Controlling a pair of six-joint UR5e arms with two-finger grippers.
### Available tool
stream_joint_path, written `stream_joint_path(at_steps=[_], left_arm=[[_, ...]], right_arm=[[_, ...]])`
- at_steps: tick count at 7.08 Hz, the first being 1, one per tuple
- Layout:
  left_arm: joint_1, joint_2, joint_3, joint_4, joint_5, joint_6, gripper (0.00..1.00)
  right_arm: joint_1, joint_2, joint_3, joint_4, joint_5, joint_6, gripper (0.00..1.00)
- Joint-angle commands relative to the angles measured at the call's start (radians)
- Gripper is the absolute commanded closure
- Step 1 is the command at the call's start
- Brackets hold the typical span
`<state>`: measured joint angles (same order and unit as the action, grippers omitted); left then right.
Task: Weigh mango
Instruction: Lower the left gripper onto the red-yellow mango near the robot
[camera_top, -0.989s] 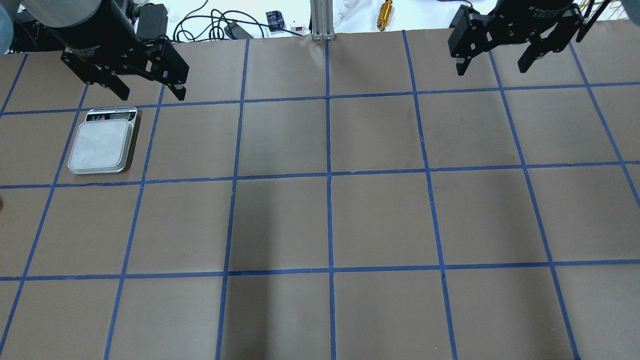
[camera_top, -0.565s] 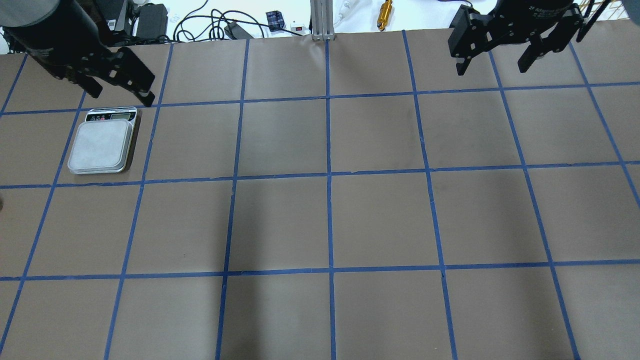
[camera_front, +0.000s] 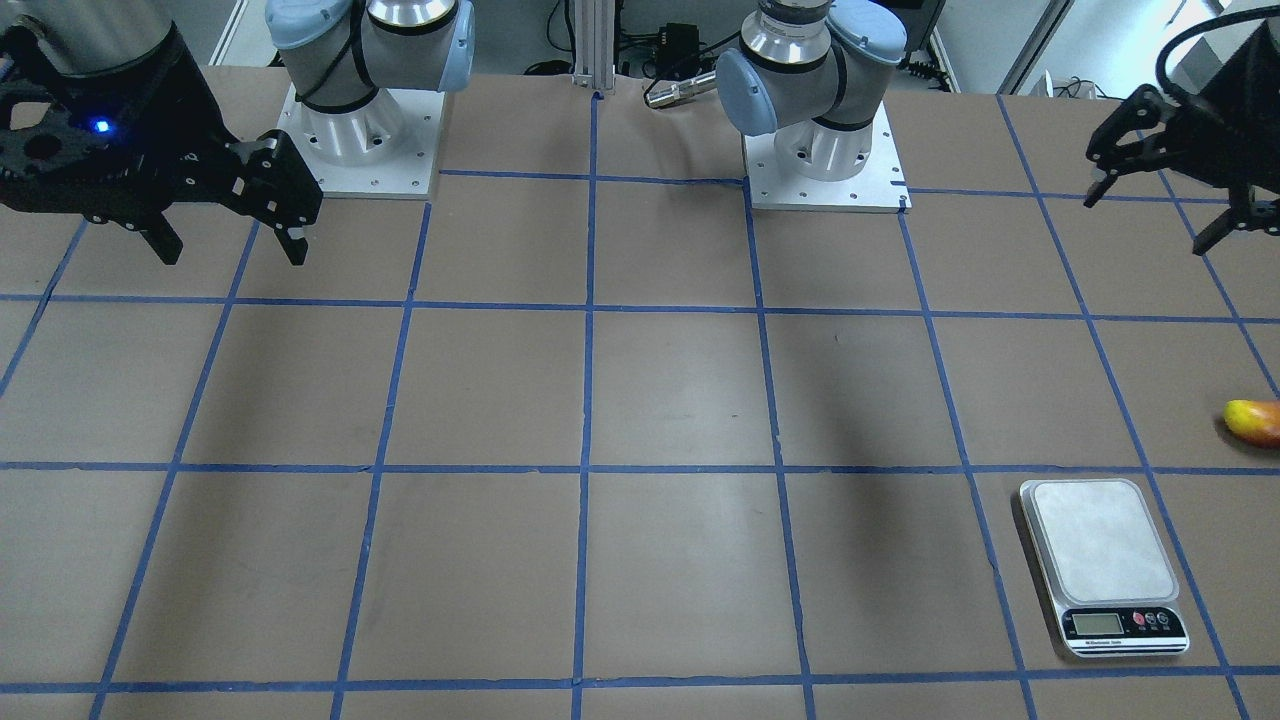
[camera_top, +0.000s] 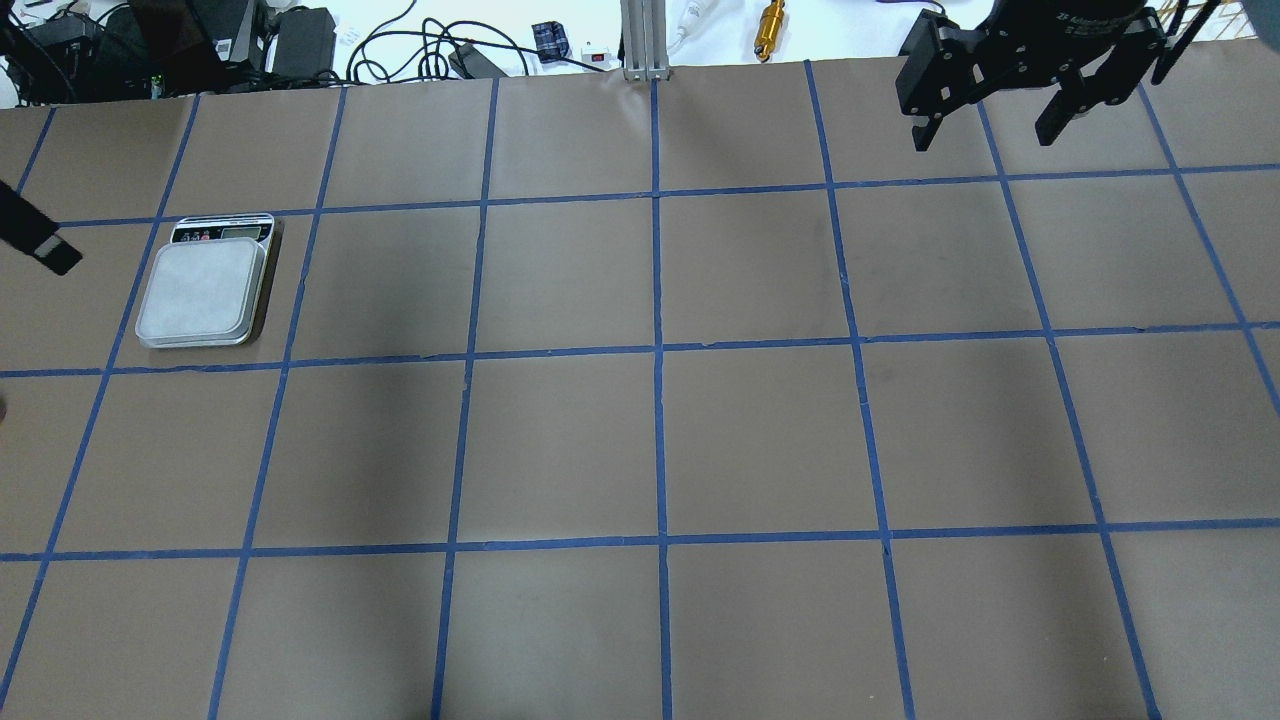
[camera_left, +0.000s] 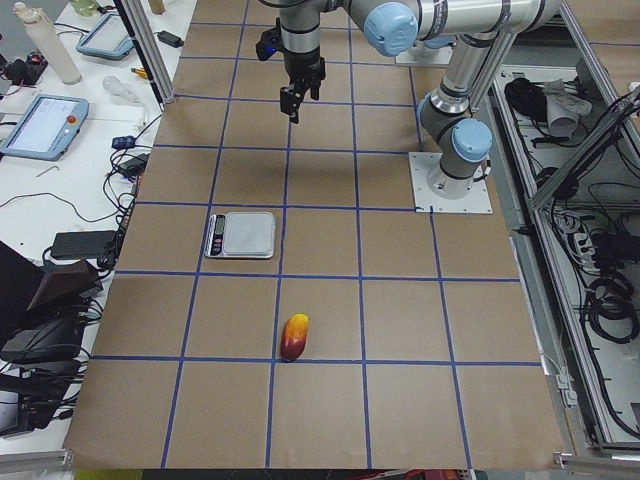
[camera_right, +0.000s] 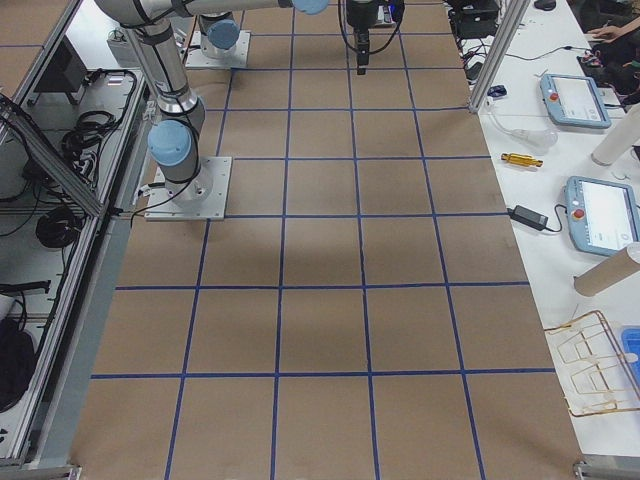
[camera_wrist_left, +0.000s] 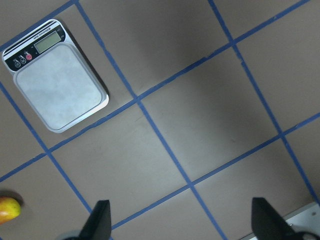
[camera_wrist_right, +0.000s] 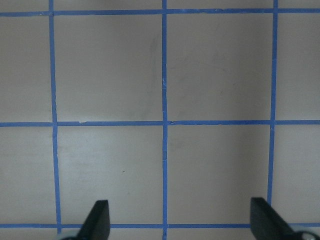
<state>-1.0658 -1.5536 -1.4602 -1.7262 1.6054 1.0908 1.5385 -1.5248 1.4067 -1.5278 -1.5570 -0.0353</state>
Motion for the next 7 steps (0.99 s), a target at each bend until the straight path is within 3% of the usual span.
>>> stream_joint_path(at_steps=[1,4,5,7], left_arm=[[0.200,-0.051,-0.005,0.011,0.005,0.325,0.00],[0.350,-0.217,-0.003,0.222,0.019,0.822,0.00],[0.404,-0.282,0.009,0.235,0.019,0.963,0.00],[0.418,-0.403,0.024,0.394,0.019,1.156,0.00]], right_arm=[[0.000,0.000,0.000,0.000,0.000,0.000,0.00],[0.000,0.000,0.000,0.000,0.000,0.000,0.00],[0.000,0.000,0.000,0.000,0.000,0.000,0.00],[0.000,0.000,0.000,0.000,0.000,0.000,0.00]])
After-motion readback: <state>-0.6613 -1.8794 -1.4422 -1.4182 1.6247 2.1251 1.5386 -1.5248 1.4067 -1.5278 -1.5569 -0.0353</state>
